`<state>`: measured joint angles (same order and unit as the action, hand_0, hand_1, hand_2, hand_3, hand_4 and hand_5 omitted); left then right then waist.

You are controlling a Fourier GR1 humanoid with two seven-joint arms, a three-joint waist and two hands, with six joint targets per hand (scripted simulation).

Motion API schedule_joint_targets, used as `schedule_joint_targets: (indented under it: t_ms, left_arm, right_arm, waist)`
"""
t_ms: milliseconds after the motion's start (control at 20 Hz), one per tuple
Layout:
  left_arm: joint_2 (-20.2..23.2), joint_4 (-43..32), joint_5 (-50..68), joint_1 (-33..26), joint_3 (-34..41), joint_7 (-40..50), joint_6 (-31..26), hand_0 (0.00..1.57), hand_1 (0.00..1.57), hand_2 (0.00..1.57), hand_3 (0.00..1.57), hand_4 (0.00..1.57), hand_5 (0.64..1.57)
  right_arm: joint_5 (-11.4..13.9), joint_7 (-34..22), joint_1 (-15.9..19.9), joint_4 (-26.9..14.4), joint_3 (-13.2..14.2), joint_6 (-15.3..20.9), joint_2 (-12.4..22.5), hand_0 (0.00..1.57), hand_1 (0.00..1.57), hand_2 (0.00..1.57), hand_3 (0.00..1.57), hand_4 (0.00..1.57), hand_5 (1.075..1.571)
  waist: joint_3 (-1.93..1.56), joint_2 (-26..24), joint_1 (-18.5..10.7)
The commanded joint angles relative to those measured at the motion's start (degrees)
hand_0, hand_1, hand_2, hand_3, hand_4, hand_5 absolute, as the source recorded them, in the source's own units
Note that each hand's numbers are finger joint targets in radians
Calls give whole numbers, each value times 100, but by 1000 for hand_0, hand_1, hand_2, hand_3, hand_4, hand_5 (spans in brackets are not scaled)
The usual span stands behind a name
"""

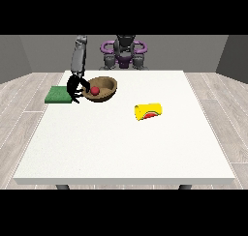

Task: Pick the cup and pour the ball into the bowl, then pick the bowl and place it on the pad

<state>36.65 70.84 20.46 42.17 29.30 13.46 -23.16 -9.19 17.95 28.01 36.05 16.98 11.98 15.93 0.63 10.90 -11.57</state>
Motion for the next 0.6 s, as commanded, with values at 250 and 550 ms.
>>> schedule_joint_targets:
  t_ms: [250,550]
  left_arm:
    - [270,-952,-298,-765,313,-723,-188,0,0,0,0,1204,1537]
    - [442,-1034,-193,-903,308,-612,-282,0,0,0,0,1201,1545]
  right_arm:
    - [576,-2415,555,269,-568,-274,1351,1571,1571,1571,865,1061,1556]
    - [429,-2918,661,274,-375,-813,1891,1571,1571,1571,674,1081,1566]
  waist:
    - [-52,-544,735]
    - [-63,-825,891]
